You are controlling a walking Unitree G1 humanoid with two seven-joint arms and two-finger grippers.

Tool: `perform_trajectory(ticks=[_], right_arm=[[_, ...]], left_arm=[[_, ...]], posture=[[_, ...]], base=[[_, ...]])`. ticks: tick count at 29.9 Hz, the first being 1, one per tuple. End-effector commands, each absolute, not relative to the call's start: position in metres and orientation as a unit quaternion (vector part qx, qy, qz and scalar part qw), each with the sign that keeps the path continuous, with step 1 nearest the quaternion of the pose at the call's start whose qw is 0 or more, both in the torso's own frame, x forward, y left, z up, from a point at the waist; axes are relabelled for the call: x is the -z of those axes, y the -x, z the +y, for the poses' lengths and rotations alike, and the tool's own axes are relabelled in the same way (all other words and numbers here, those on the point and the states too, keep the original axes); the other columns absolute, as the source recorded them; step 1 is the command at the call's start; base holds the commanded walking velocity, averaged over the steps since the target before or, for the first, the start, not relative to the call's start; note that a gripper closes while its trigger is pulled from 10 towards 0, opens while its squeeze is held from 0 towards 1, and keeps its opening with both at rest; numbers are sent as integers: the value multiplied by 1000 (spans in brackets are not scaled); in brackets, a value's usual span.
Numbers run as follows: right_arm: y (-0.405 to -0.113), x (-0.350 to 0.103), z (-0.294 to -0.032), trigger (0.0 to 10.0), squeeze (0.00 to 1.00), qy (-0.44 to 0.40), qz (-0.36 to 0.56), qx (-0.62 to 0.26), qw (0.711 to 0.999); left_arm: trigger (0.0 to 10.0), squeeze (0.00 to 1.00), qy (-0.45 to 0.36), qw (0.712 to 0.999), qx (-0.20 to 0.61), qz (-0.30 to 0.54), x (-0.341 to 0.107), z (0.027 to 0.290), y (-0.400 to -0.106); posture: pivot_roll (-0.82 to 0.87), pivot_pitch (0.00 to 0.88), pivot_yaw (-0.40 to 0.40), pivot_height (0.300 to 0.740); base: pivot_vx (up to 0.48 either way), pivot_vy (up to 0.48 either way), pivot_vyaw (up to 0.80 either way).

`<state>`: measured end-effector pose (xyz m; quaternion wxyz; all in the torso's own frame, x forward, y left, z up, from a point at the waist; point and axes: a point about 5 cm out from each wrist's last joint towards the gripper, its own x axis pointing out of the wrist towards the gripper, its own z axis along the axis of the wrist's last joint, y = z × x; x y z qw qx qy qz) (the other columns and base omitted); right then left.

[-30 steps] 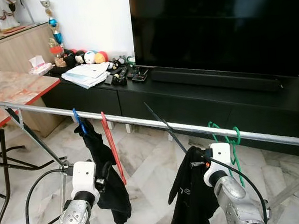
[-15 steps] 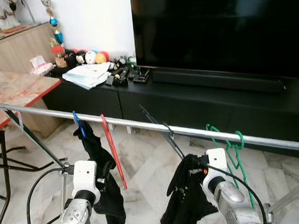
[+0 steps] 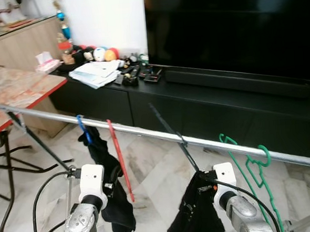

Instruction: Hang hanger

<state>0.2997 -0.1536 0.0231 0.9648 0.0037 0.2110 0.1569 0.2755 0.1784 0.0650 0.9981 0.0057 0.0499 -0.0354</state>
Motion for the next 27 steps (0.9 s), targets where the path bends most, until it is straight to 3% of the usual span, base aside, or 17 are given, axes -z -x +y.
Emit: perform_trajectory(ticks=[1,9,10,13,14,22,27], right_arm=[[-301,-25,-150,10000,0,1,204,-170,964],[-301,-24,-150,10000,0,9,206,-180,962],[-301,-24,-150,10000,0,10,206,-180,962],[-301,-23,-150,10000,0,10,206,-181,962],[-300,-23,-150,10000,0,13,206,-184,961],[-298,-22,-153,10000,0,17,206,-187,960],[-298,-22,-153,10000,0,17,206,-187,960]], left_arm=[[10000,0,4,997,45,68,-61,176,-276],[10000,0,36,992,74,92,-64,165,-298],[10000,1000,38,991,83,100,-64,163,-305],[10000,1000,39,990,88,105,-64,162,-308],[10000,1000,47,989,89,111,-71,159,-322],[10000,1000,40,988,63,136,-89,156,-353],[10000,1000,40,988,63,136,-89,156,-353]], posture=[[0,0,41,740],[-3,0,36,740],[-7,0,37,740],[-7,0,37,740],[-12,0,32,740],[-29,6,32,740],[-29,6,32,740]], base=[[0,0,0],[0,0,0],[0,0,0],[0,0,0],[0,0,0],[0,0,0],[0,0,0]])
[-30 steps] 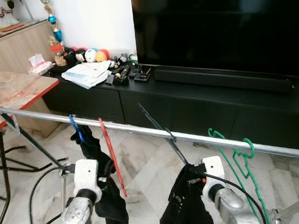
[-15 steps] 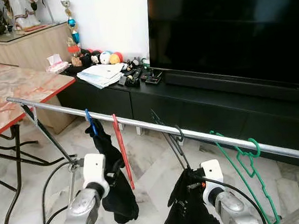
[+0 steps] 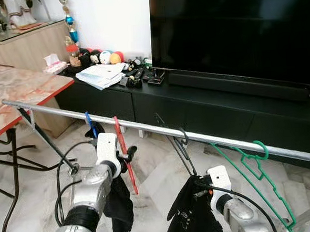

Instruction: Hang hanger

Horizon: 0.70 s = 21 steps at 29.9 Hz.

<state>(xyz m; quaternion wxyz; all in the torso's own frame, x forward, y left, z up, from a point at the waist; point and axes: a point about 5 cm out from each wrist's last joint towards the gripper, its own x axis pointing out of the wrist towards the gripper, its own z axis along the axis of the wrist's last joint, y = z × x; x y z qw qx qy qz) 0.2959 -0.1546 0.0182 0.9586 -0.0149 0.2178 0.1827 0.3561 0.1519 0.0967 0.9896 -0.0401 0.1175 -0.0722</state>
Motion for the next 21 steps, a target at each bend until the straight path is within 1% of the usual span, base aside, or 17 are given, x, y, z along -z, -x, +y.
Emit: perform_trajectory(ticks=[1,21], right_arm=[[-298,-22,-153,10000,0,17,206,-187,960],[-298,-22,-153,10000,0,17,206,-187,960]], left_arm=[[10000,1000,40,988,63,136,-89,156,-353],[10000,1000,40,988,63,136,-89,156,-353]], posture=[[-29,6,32,740],[-29,6,32,740]], base=[[0,0,0],[0,0,0]])
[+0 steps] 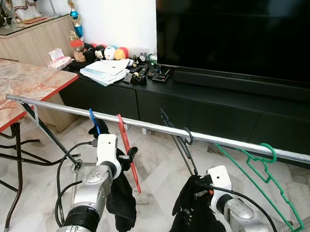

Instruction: Hang hanger

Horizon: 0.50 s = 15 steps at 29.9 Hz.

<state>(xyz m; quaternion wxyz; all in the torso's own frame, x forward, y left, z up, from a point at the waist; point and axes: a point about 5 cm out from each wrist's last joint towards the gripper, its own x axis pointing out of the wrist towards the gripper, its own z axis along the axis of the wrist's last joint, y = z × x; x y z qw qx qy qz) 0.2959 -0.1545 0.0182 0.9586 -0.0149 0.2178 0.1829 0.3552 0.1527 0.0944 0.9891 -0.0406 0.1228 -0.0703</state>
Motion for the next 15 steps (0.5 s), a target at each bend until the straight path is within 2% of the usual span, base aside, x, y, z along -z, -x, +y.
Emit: perform_trajectory(ticks=[1,4,5,8,15], right_arm=[[-298,-22,-153,10000,0,17,206,-187,960],[-298,-22,-153,10000,0,17,206,-188,960],[-289,-33,-154,10000,0,12,166,-193,967],[-271,-55,-151,10000,0,6,106,-208,972],[-274,-55,-147,10000,0,6,112,-209,971]], left_arm=[[10000,1000,40,988,63,136,-89,156,-353],[10000,1000,39,987,60,145,-92,155,-360],[10000,0,31,988,37,148,-100,149,-371],[10000,0,21,989,4,147,-113,142,-382],[10000,0,30,989,0,144,-116,145,-385]], posture=[[-29,6,32,740],[-31,12,31,740],[-74,187,10,740],[-69,187,10,740],[-70,174,19,740]], base=[[0,0,0],[0,0,0],[0,0,0],[0,0,0],[0,0,0]])
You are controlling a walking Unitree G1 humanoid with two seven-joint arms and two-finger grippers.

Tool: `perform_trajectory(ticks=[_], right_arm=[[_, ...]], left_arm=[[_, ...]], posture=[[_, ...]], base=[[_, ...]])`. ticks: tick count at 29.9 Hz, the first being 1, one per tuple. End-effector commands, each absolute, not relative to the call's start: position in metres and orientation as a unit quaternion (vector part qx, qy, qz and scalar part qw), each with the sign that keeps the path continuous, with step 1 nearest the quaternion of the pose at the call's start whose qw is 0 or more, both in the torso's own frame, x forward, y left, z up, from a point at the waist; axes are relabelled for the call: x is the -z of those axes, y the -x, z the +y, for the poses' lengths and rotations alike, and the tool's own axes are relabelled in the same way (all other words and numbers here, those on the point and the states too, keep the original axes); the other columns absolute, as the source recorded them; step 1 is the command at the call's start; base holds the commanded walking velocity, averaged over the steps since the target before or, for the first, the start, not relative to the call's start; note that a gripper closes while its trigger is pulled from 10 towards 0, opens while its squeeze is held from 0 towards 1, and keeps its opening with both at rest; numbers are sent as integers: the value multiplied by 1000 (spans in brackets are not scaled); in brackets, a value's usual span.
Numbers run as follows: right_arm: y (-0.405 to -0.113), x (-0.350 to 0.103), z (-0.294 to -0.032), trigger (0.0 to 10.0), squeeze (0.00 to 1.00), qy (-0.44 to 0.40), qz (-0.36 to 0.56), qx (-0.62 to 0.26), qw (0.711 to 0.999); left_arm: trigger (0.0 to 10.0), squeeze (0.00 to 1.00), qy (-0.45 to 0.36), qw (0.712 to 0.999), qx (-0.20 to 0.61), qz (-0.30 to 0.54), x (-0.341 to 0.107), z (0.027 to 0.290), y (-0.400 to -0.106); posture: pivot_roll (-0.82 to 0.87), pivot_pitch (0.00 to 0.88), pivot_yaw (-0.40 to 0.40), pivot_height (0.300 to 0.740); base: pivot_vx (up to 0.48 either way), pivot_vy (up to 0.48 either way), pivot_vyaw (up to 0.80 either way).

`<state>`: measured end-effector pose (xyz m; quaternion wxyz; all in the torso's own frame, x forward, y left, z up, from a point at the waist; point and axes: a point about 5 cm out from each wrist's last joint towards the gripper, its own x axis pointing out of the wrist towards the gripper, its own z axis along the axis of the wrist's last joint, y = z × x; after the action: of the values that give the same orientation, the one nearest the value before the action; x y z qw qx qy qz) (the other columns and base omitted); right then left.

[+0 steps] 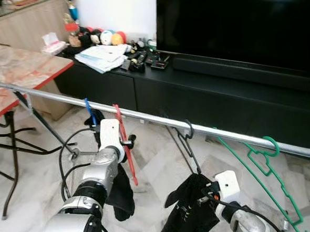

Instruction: Hang hanger

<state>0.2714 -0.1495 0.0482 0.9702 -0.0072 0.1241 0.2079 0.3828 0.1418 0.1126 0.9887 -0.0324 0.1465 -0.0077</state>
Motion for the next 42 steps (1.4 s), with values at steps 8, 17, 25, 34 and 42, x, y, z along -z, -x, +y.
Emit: perform_trajectory(ticks=[8,17,25,34,42], right_arm=[[-264,-60,-151,10000,0,6,112,-205,972],[-254,-73,-149,10000,0,-8,87,-203,975],[-253,-87,-142,10000,0,-33,55,-210,976],[-255,-87,-139,10000,0,-30,58,-214,975],[-256,-88,-139,10000,0,-25,57,-215,975]], left_arm=[[10000,0,29,989,-7,148,-117,141,-387],[10000,0,21,991,-8,135,-124,134,-391],[0,0,-12,994,-28,105,-140,142,-397],[0,0,-43,993,-35,101,-141,143,-397],[0,0,-61,993,-29,94,-139,137,-396]], posture=[[-83,185,28,740],[-80,226,23,740],[-73,241,20,740],[-68,232,24,740],[-70,220,30,740]], base=[[0,0,0],[0,0,0],[0,0,0],[0,0,0],[0,0,0]])
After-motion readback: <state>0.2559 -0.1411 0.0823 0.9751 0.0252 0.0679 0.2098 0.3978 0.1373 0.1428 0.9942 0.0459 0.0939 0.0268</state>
